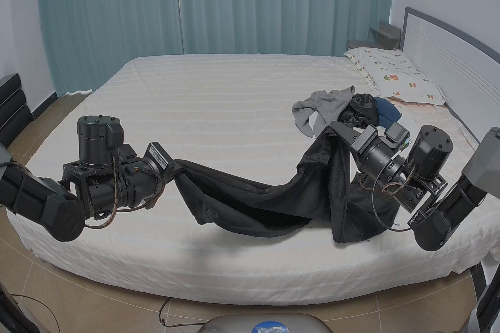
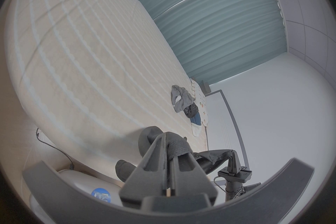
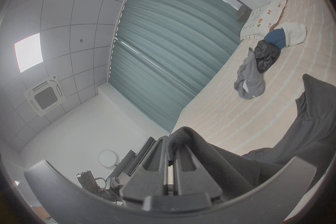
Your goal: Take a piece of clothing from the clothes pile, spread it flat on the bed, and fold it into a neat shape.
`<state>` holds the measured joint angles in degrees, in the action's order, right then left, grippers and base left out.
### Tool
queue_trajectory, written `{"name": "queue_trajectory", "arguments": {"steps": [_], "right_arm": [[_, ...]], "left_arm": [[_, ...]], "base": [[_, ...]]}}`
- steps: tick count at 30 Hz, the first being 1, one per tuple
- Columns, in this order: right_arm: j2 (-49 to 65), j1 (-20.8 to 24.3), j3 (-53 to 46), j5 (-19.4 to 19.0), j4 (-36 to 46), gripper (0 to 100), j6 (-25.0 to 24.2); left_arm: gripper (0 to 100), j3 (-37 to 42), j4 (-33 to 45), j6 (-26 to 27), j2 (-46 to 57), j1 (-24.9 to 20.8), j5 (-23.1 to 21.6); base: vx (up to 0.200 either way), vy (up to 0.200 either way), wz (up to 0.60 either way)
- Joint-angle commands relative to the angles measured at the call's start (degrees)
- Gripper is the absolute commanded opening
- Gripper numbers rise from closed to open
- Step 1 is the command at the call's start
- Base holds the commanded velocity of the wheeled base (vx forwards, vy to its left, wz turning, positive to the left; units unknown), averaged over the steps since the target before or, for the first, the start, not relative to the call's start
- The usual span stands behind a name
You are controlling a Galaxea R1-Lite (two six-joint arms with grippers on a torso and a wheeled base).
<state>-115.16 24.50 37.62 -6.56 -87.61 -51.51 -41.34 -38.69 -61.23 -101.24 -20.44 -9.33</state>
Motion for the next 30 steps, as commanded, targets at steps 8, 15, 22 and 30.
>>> {"name": "queue_trajectory", "arguments": {"steps": [8,15,22,30], "right_arm": [[-0.15,-0.07,0.08,-0.03,-0.01,0,-0.09],[-0.15,-0.07,0.00,-0.12,-0.01,0,-0.09],[0.03,-0.07,-0.09,0.05,-0.01,0,-0.09],[0.38,-0.07,-0.35,0.05,-0.10,0,0.00]], "left_arm": [[0,0.03,0.02,-0.03,-0.01,-0.12,0.01],[0,0.03,0.02,-0.03,-0.01,-0.12,0.01],[0,0.03,-0.07,-0.03,-0.01,-0.12,0.01],[0,0.12,-0.24,0.15,0.34,-0.03,0.10]], "base": [[0.000,0.200,0.00],[0.000,0.200,0.00],[0.000,0.086,0.00],[0.000,0.000,0.00]]}}
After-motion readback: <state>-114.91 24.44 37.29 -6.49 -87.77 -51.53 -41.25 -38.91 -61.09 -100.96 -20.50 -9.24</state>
